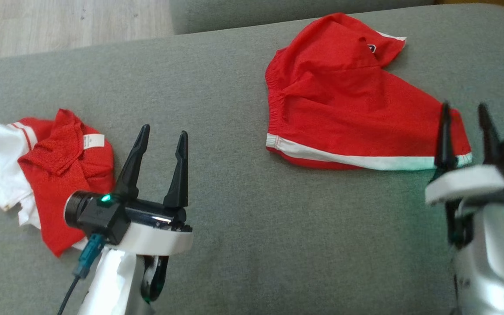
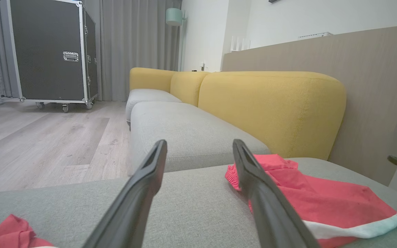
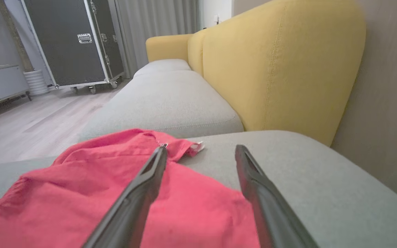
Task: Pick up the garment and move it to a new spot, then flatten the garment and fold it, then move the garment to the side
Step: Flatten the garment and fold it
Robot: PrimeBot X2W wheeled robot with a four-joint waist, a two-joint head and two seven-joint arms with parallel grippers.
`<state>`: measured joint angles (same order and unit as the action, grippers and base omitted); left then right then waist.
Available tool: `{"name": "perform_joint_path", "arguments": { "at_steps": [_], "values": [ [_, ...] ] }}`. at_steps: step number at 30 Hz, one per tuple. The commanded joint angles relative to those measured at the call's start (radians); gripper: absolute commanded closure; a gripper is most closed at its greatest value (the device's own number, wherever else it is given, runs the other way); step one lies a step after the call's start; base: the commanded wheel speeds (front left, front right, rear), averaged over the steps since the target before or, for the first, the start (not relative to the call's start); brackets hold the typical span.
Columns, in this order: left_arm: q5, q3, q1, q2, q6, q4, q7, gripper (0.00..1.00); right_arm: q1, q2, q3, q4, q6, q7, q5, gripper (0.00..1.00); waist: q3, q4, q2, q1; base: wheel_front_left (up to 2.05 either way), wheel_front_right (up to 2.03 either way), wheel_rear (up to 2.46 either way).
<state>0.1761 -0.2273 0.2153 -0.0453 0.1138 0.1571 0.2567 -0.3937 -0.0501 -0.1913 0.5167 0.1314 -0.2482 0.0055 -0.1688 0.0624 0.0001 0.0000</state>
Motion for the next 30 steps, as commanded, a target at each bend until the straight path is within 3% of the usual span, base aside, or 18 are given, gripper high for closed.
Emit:
{"name": "perform_joint_path", "arguments": {
  "at_steps": [1,10,20,30],
  "values": [
    [0.005,0.034,0.010,-0.005,-0.005,-0.037,0.005,0.00,0.027,0.000,0.040,-0.046,-0.001,-0.012,0.023,0.00,0.001,0.006,-0.0001,0.0000,0.00,0.00,0.00],
    [-0.007,0.039,0.014,-0.005,-0.001,-0.039,0.005,0.00,0.128,0.000,0.047,-0.100,-0.001,-0.013,0.074,0.00,-0.008,0.031,-0.0001,0.0000,0.00,0.00,0.00],
    [-0.007,0.020,0.034,-0.005,0.004,-0.030,0.005,0.00,0.006,0.000,-0.148,0.131,-0.001,0.090,0.012,0.00,-0.050,0.007,-0.0001,0.0000,0.00,0.00,0.00],
    [-0.015,0.018,0.050,-0.005,0.009,-0.023,0.005,0.00,-0.110,0.000,-0.286,0.301,-0.001,0.104,-0.117,0.00,-0.086,-0.027,-0.0001,0.0000,0.00,0.00,0.00]
  ]
}}
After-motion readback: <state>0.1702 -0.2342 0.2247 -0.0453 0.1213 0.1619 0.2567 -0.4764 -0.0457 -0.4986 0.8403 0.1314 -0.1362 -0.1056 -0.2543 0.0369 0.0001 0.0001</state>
